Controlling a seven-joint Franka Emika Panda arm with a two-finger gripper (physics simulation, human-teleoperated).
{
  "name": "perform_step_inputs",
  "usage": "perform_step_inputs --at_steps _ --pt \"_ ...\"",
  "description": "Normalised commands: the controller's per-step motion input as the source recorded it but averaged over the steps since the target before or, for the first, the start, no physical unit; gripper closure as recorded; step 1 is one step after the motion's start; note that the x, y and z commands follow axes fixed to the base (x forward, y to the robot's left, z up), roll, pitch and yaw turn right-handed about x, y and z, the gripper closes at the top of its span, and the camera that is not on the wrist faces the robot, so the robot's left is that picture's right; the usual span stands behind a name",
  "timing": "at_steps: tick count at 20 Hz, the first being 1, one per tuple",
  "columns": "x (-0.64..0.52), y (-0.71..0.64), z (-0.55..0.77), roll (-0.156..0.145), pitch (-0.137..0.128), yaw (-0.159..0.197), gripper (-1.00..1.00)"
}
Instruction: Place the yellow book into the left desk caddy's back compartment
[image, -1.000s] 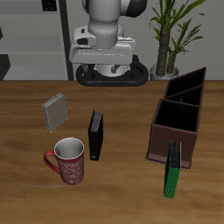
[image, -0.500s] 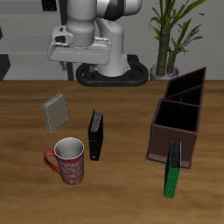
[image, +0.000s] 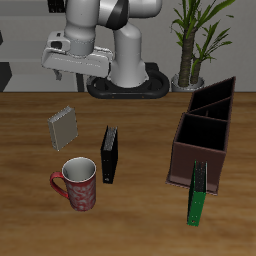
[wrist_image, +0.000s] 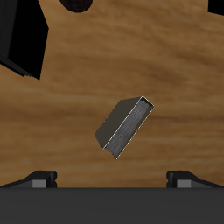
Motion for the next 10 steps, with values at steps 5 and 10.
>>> perform_step_inputs --at_steps 5,10 --pt "-0.01 -0.27 -0.19 -0.052 -0.008 -0.068 -1.00" --pt "0.12 -0.11 -0.21 -0.030 0.005 -0.064 -1.00"
